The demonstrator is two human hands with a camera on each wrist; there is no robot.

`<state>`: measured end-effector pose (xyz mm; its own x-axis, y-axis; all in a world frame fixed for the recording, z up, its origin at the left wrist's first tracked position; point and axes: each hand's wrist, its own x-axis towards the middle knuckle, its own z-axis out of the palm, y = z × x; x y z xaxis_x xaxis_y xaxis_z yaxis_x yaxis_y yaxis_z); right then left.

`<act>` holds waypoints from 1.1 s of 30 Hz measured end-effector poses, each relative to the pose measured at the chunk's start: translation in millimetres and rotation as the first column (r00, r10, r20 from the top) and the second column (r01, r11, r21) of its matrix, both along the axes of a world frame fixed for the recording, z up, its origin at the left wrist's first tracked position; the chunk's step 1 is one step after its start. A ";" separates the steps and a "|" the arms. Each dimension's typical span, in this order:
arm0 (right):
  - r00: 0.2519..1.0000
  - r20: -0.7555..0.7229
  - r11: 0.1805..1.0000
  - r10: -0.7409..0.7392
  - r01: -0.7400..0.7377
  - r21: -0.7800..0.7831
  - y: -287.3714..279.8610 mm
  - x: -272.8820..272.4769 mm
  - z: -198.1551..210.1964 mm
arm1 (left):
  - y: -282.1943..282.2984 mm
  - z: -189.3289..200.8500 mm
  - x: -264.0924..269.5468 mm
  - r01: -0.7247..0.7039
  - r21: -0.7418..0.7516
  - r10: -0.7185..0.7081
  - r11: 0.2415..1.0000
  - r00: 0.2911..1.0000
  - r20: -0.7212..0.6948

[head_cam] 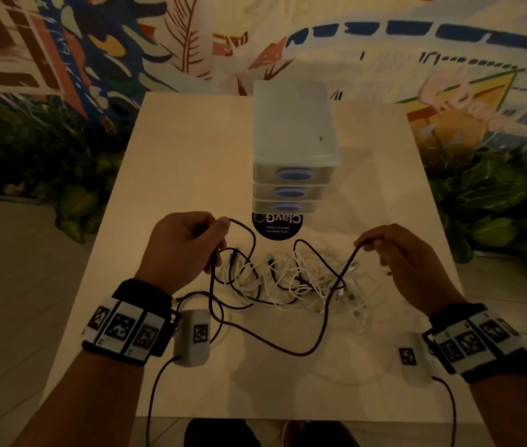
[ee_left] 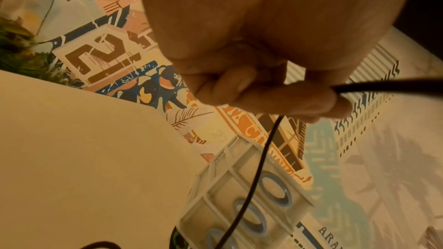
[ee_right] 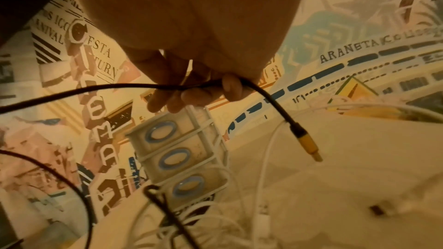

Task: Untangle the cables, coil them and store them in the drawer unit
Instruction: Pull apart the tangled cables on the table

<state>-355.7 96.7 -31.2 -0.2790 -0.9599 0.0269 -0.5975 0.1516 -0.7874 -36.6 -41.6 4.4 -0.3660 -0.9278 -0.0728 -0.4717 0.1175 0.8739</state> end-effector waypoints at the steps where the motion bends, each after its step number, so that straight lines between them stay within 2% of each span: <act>1: 0.999 0.029 1.000 0.021 -0.021 -0.010 -0.3 7.5 4.6 | 0.0 1.6 0.7 -0.002 -0.010 0.001 1.000 0.999 -0.041; 5: 0.993 -0.020 0.993 0.117 -0.117 0.017 -11.1 44.6 26.9 | 4.2 14.2 0.9 0.121 -0.004 -0.120 0.993 0.981 -0.154; 8: 0.973 -0.029 0.965 0.230 -0.225 0.134 -27.2 75.4 27.2 | 11.9 22.9 -6.6 0.201 -0.015 -0.201 0.980 0.969 -0.145; 11: 0.934 -0.167 0.941 0.317 -0.289 0.173 -46.8 100.7 14.0 | 19.8 23.9 -19.3 0.315 -0.075 -0.321 0.946 0.942 -0.094; 13: 0.920 -0.212 0.938 0.329 -0.294 0.182 -57.4 107.2 4.9 | 24.5 20.8 -25.7 0.413 -0.106 -0.419 0.905 0.907 -0.041; 15: 0.936 -0.186 0.948 0.299 -0.270 0.166 -62.8 103.9 -4.1 | 25.2 14.3 -26.3 0.450 -0.078 -0.453 0.889 0.891 -0.022; 16: 0.946 -0.163 0.955 0.281 -0.259 0.141 -62.7 99.4 -8.0 | 22.3 9.9 -24.3 0.396 -0.038 -0.397 0.918 0.917 -0.043; 18: 0.957 -0.101 0.961 0.273 -0.266 0.080 -59.3 88.0 -14.1 | 9.6 -8.7 -12.8 0.146 0.042 -0.143 0.988 0.988 -0.060; 20: 0.957 -0.033 0.956 0.289 -0.286 0.063 -53.2 77.0 -17.3 | -5.3 -34.0 3.8 -0.070 0.000 0.070 0.998 0.990 0.118; 21: 0.955 -0.010 0.954 0.295 -0.294 0.057 -50.2 72.4 -18.0 | -9.4 -45.7 10.9 -0.106 0.014 0.100 0.994 0.967 0.235; 23: 0.952 0.036 0.951 0.304 -0.305 0.044 -44.9 65.0 -19.3 | -10.0 -64.9 16.6 -0.102 0.198 0.017 0.975 0.919 0.394; 25: 0.947 0.063 0.947 0.316 -0.319 0.045 -42.0 61.3 -19.8 | -4.5 -78.2 14.4 -0.039 0.424 -0.142 0.905 0.911 0.386; 26: 0.944 0.072 0.944 0.324 -0.327 0.049 -41.3 60.4 -20.1 | 0.3 -81.8 11.9 0.012 0.487 -0.207 0.873 0.914 0.349; 28: 0.939 0.092 0.940 0.333 -0.338 0.053 -41.7 58.6 -21.3 | 7.8 -88.4 9.2 0.092 0.490 -0.248 0.867 0.932 0.266; 31: 0.938 0.105 0.940 0.330 -0.337 0.055 -43.9 50.8 -22.6 | 8.5 -92.6 8.2 0.011 0.400 -0.112 0.916 0.967 0.230; 33: 0.939 0.114 0.939 0.324 -0.333 0.083 -43.7 42.1 -22.4 | 4.5 -87.5 8.3 -0.020 0.304 -0.070 0.953 0.957 0.281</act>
<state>-313.6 53.0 -53.7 0.0559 -0.9948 -0.0851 -0.5492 0.0405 -0.8347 -28.3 -37.0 -83.1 -0.3110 -0.8367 -0.4509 -0.7062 -0.1141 0.6988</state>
